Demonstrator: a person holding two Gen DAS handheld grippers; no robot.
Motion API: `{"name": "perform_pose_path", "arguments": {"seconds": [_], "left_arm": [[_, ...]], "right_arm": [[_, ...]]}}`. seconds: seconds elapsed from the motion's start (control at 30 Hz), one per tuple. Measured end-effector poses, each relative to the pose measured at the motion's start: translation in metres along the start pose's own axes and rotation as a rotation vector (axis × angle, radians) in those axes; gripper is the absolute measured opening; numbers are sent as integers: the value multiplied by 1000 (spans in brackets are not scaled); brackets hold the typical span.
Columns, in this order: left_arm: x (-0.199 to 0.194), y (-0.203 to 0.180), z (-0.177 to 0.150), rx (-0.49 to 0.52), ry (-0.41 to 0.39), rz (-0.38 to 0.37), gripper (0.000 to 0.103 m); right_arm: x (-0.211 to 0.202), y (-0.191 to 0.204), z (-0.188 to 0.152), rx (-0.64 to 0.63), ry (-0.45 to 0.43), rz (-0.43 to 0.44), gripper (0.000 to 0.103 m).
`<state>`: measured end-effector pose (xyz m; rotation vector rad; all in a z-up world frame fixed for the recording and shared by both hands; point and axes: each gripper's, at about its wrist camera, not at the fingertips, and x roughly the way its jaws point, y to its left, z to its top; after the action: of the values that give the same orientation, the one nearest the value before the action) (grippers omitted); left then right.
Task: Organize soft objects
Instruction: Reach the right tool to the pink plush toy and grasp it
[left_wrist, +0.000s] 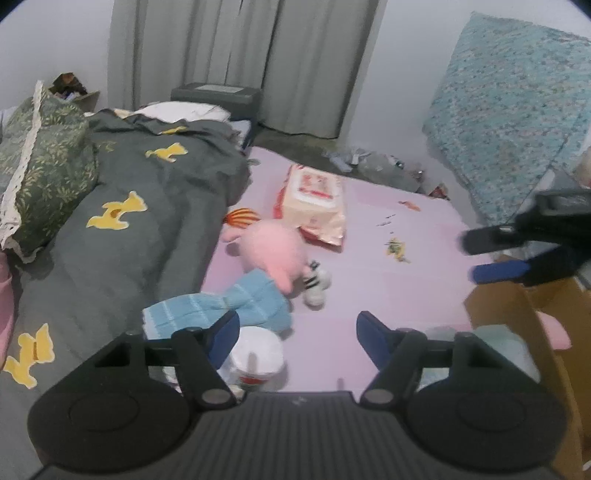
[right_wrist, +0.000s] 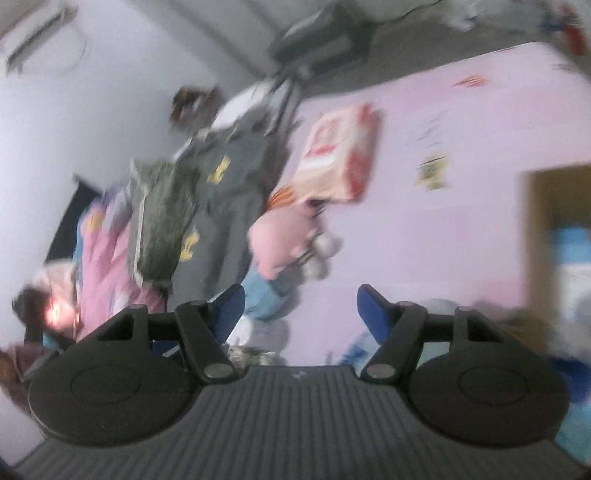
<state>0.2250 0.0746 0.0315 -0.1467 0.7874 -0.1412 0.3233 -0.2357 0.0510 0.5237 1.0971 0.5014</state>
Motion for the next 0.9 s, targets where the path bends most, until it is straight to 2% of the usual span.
{"name": "perform_pose_path", "arguments": {"seconds": [0.1,0.23,0.37,0.47,0.63,0.73,0.9], "left_arm": [[7,9,-1,-1,19,12,67],[18,18,5,2,41,21,65],[38,21,25,9,59,-29,65],[72,31,45,-58,129,-57,65],[126,53,70,-169,220,-61,65],[152,63,76,-223,265,-76,65],[176,71,79,-293,306,-122,64]], "right_arm": [[53,18,10,3,101,16,67],[113,34,17,-10,178,-7,64],[145,43,36,-62,142,-60,64],[167,36,58,-42,121,-75,65],[208,18,83,12,148,-96,67],[222,9,92,54,133,-34,72],[238,-3,98,120,154,45,73]]}}
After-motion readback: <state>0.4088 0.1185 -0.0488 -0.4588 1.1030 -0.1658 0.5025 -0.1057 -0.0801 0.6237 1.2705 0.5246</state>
